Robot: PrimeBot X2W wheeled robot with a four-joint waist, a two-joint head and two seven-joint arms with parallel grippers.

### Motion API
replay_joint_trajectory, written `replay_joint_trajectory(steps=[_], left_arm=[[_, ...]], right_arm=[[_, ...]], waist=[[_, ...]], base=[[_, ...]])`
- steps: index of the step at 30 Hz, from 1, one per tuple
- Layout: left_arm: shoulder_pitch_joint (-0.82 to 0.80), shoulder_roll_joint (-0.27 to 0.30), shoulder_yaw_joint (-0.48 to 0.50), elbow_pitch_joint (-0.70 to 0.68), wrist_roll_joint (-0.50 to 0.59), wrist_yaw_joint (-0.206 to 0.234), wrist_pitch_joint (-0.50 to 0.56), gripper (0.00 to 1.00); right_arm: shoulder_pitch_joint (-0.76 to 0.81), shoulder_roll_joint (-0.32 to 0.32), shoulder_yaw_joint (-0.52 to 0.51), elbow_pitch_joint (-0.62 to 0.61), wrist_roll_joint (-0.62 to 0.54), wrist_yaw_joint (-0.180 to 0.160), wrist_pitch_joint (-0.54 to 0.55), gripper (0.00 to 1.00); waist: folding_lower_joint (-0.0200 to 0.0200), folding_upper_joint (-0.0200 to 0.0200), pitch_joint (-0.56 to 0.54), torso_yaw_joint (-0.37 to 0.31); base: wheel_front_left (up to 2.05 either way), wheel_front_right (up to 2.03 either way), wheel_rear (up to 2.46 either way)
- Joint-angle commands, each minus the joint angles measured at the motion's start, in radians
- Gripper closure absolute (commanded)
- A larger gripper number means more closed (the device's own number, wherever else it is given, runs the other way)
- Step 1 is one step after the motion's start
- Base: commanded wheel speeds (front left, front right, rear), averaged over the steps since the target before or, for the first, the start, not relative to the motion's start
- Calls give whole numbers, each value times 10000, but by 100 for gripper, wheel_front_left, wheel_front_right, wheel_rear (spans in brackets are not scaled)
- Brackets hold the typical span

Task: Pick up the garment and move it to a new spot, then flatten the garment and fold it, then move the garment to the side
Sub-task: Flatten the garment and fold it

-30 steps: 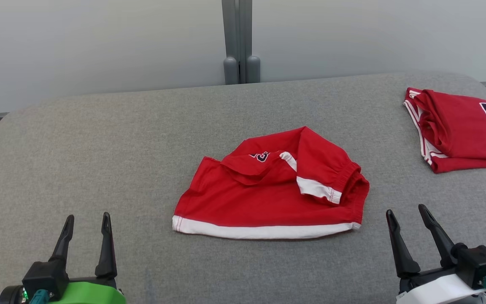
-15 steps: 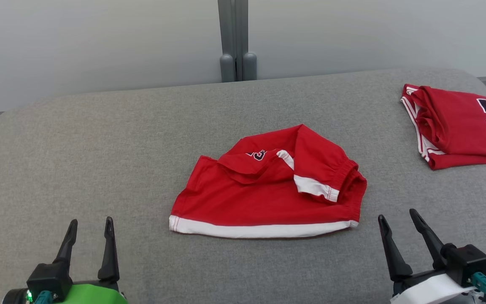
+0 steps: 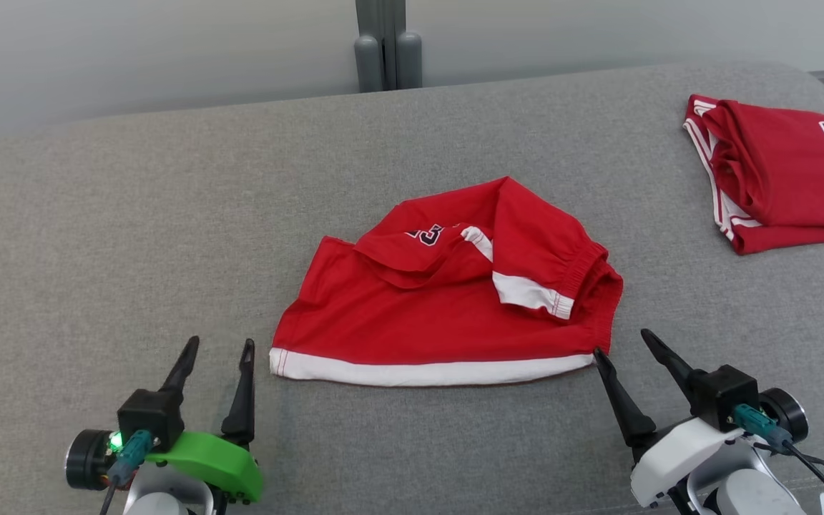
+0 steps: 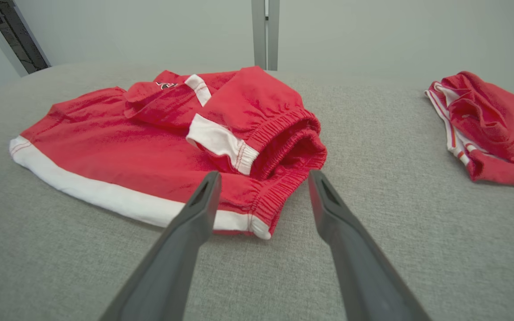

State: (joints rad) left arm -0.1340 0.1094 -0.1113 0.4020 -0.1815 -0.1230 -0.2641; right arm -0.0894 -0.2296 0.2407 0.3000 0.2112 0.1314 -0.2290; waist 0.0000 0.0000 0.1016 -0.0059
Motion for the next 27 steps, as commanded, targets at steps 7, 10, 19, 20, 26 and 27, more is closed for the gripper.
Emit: replay_joint_trajectory(steps=[7, 10, 19, 20, 26, 27], left_arm=[[-1006, 203, -687, 1315, -58, -77, 4, 0], [-1308, 225, -909, 1730, -88, -78, 2, 0], [-1851, 148, -1616, 2627, -508, -81, 2, 9], [-1865, 137, -1674, 2644, -561, -81, 2, 35], [-1939, 133, -1938, 2565, -1024, -62, 10, 100], [-1957, 125, -1935, 2485, -1102, -62, 10, 100]], right_arm=[[-1032, -264, 958, 1314, 359, -18, -250, 0], [-1354, -317, 1245, 1610, 501, -18, -313, 0], [-2000, -458, 2035, 1765, 833, -18, -363, 0], [-2011, -467, 2083, 1714, 871, -18, -363, 0], [-2174, -546, 2479, 1577, 1176, -18, -367, 100], [-2186, -579, 2497, 1526, 1181, -18, -367, 100]], waist=[[0, 0, 800, -226], [0, 0, 969, -297], [0, 0, 1388, -390], [0, 0, 1425, -375], [0, 0, 1520, -225], [0, 0, 1524, -213]], base=[[0, 0, 0], [0, 0, 0], [0, 0, 0], [0, 0, 0], [0, 0, 0], [0, 0, 0]])
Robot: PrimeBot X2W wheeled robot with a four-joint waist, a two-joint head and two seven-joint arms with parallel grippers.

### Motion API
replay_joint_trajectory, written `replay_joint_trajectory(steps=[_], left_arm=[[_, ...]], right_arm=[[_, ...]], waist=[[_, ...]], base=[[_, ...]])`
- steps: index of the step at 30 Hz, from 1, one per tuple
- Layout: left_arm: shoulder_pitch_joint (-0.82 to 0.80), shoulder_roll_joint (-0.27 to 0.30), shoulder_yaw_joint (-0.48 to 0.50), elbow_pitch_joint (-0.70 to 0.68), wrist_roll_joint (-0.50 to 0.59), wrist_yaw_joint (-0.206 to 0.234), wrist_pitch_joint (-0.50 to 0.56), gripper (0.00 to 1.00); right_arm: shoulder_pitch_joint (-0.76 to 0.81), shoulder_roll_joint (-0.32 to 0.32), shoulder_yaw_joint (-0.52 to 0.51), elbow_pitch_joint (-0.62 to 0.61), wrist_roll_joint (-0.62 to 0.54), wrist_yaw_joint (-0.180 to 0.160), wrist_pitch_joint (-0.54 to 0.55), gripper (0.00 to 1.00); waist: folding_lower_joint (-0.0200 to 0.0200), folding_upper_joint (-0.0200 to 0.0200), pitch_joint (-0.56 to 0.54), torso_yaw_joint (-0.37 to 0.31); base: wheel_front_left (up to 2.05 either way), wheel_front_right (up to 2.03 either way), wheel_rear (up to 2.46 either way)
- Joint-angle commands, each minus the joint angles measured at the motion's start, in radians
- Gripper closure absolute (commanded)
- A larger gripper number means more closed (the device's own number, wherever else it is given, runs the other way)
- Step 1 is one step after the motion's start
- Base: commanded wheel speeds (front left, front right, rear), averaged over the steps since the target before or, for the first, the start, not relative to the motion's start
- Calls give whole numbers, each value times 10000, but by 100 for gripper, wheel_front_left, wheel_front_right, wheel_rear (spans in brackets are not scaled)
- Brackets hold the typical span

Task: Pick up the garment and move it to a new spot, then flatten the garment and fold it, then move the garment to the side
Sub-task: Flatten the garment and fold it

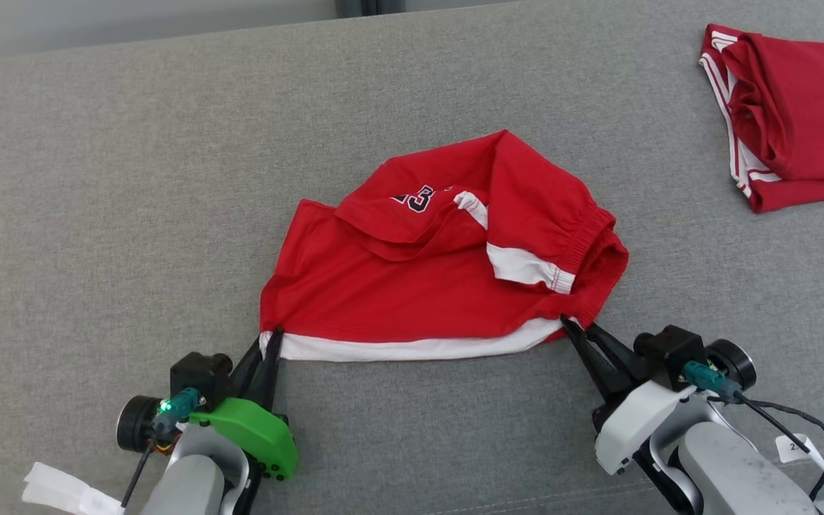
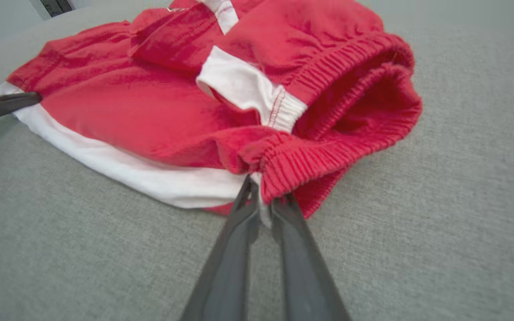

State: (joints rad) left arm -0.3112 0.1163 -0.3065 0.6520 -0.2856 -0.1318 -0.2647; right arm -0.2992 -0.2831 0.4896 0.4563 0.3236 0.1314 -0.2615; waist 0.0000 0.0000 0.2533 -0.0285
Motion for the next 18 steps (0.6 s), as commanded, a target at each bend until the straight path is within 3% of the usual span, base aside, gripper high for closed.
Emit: replay_joint_trajectory(steps=[1, 3, 9, 18], left_arm=[[-196, -20, 39, -182, -340, 26, 14, 100], [-239, -184, 96, -642, -1232, 25, 8, 100], [-1216, 536, -381, -1801, -1949, 25, 10, 100], [-5109, 1341, -622, -2094, -3263, 25, 973, 100]], right_arm=[[-123, -72, -23, -142, 119, -18, -43, 100], [-220, -58, -185, -434, 306, -18, -43, 100], [-1128, -649, -193, -1180, 377, -18, -43, 100], [-5305, -1015, 129, -1211, 1254, -18, 681, 100]], waist=[[0, 0, 7, 31], [0, 0, -8, 64], [0, 0, 73, 107], [0, 0, 1063, 149]], base=[[0, 0, 0], [0, 0, 0], [0, 0, 0], [0, 0, 0]])
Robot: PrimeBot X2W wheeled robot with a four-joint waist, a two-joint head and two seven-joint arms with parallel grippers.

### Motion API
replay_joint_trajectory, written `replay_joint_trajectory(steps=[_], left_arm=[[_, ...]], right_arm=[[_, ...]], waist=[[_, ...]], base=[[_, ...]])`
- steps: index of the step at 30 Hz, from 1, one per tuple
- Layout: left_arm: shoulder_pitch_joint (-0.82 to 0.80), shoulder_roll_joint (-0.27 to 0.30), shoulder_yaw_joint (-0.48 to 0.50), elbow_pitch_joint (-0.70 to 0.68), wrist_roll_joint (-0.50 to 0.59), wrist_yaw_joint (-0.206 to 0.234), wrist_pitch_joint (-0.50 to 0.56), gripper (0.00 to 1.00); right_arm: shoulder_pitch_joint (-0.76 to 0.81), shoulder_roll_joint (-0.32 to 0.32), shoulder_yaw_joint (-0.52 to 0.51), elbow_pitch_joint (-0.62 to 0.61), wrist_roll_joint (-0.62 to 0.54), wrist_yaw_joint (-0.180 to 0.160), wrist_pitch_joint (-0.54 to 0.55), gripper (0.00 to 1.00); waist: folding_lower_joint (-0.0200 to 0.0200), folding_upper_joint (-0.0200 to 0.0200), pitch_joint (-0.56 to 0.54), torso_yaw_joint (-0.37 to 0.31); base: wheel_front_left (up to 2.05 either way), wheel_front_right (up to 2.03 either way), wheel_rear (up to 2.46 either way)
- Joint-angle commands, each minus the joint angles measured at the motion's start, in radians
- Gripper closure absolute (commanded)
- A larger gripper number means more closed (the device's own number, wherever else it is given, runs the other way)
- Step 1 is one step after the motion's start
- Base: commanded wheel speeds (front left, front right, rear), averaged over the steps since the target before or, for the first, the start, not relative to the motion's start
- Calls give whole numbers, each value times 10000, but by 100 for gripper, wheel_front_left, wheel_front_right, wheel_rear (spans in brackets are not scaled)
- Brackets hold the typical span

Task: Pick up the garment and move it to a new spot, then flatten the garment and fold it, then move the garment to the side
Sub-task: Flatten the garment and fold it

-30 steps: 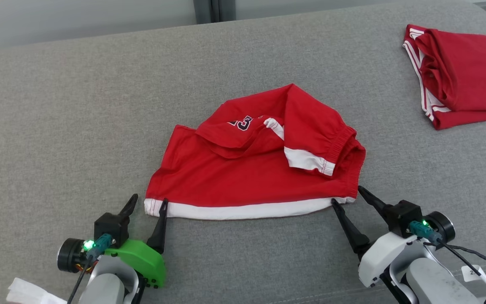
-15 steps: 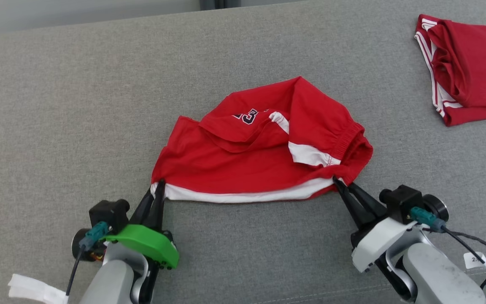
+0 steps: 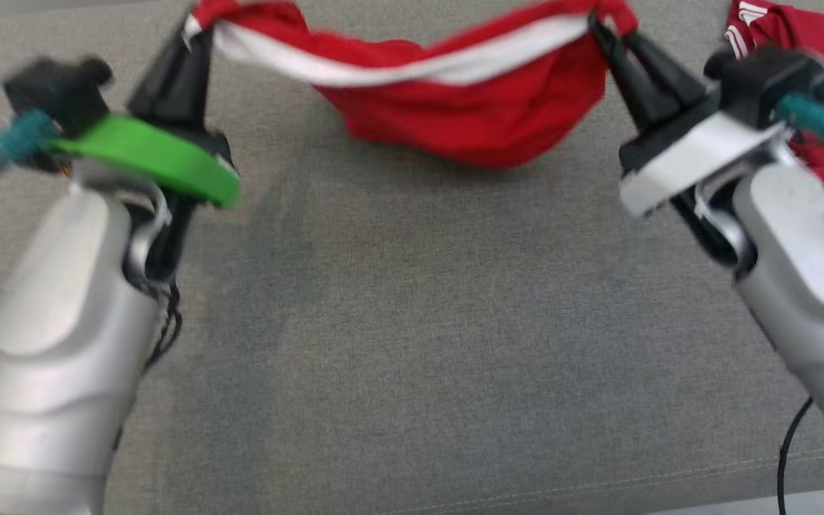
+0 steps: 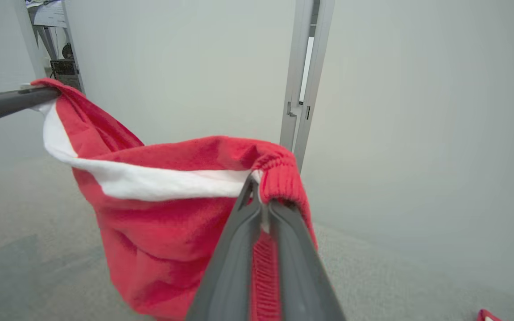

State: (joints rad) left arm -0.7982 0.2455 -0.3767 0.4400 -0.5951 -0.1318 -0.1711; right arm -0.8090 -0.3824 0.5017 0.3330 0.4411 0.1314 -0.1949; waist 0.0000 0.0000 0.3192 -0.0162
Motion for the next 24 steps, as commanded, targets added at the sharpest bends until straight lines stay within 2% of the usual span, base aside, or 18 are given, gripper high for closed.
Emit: replay_joint_trajectory(steps=[1, 7, 14, 19, 24], left_arm=[[-713, 78, 164, 111, -308, 25, 242, 100], [-3922, 39, 405, 1070, -775, 24, 975, 100], [-7260, -82, 648, 2774, -777, 57, 973, 100], [-8709, -281, 513, 3633, -605, 47, 702, 100], [-8954, -381, 340, 4146, -738, 28, 389, 100]], right_arm=[[-764, -13, 26, 69, 203, -18, 146, 100], [-4082, 72, 254, 1168, 1209, -18, 924, 100], [-7526, 111, 626, 2721, 1773, -18, 1217, 100], [-8869, 253, 1239, 3472, 2159, -16, 982, 100], [-9054, 170, 2011, 3790, 2653, -18, 514, 100]], waist=[[0, 0, 596, 31], [0, 0, 1643, 90], [0, 0, 2433, 44], [0, 0, 2704, -2], [0, 0, 2877, 29]], base=[[0, 0, 0], [0, 0, 0], [0, 0, 0], [0, 0, 0], [0, 0, 0]])
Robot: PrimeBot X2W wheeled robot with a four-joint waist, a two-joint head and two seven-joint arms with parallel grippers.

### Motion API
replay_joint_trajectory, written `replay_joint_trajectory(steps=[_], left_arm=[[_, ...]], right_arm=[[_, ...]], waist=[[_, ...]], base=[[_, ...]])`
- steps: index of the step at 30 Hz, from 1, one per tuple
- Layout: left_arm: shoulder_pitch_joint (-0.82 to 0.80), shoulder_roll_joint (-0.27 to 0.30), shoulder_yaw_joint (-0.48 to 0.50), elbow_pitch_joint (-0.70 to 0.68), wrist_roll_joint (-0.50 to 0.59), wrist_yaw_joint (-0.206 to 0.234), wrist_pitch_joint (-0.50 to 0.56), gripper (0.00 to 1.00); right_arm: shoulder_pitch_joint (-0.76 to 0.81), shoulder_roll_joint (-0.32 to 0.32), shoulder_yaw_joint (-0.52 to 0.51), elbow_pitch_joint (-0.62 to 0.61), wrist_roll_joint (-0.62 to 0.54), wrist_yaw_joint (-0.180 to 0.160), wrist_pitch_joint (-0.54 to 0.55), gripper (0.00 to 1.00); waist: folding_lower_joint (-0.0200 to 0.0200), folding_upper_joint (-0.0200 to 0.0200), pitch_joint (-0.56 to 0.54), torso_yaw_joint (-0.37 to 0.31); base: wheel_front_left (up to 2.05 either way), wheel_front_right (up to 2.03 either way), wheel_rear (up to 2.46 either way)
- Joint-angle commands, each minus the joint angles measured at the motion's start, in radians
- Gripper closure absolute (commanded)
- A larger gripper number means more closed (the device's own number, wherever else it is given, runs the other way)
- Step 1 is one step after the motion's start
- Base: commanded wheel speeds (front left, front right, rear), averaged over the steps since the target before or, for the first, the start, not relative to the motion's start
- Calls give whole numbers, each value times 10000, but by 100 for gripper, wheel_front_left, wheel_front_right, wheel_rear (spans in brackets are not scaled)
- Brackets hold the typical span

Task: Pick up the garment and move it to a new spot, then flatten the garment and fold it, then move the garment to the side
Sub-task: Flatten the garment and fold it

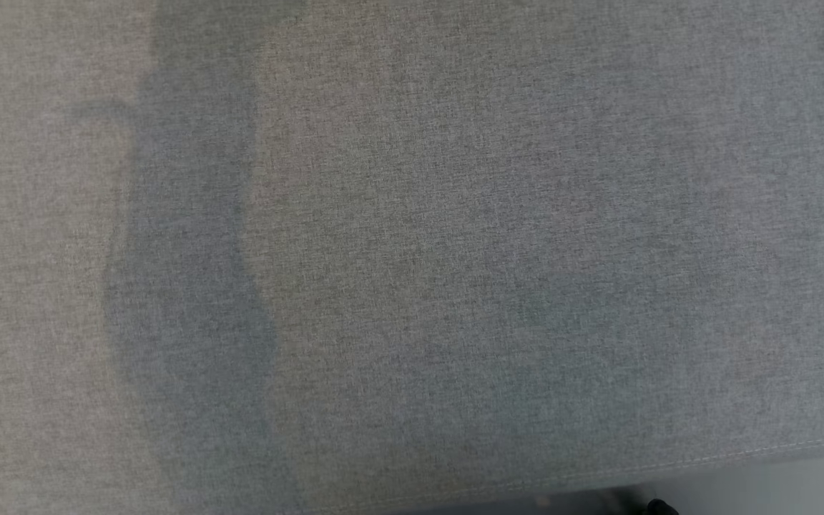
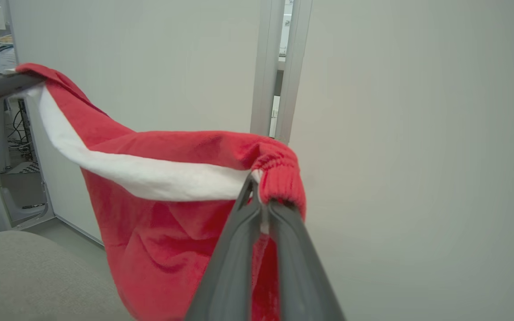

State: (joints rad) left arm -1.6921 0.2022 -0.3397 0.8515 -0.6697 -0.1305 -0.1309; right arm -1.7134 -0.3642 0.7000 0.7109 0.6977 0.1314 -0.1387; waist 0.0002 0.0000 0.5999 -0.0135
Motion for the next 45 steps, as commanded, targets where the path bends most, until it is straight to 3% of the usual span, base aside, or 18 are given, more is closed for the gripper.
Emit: replay_joint_trajectory(steps=[1, 10, 14, 25, 35, 45], left_arm=[[130, 72, -176, 93, 91, 11, -100, 100], [2489, 142, -1168, -337, -141, 5, -1121, 100], [4343, 154, -950, -1056, -396, 27, -1313, 100], [10521, -184, 321, -4615, 92, 1179, -1339, 100], [14524, -488, 802, -6074, 19, 1634, -1341, 100], [16191, -588, 852, -6326, -257, 1563, -1342, 100]], right_arm=[[117, -74, 263, 36, 150, -18, -165, 100], [2233, -458, 1311, -266, 1094, -18, -1045, 100], [3775, -763, 1541, -917, 1239, -18, -1216, 100], [8707, -1753, 1125, -3353, 694, -18, -1266, 100], [12437, -1440, 367, -4293, 59, -18, -1269, 100], [15138, -1031, -739, -5319, -688, -18, -824, 100]], waist=[[-2, 0, 95, 12], [-2, 0, -443, 34], [-2, 0, -914, 10], [-2, 0, -1952, -21], [-2, 0, -2912, -107], [-2, 0, -3462, 108]], base=[[0, 0, 0], [0, 0, 0], [0, 0, 0], [0, 0, 0], [0, 0, 0], [0, 0, 0]])
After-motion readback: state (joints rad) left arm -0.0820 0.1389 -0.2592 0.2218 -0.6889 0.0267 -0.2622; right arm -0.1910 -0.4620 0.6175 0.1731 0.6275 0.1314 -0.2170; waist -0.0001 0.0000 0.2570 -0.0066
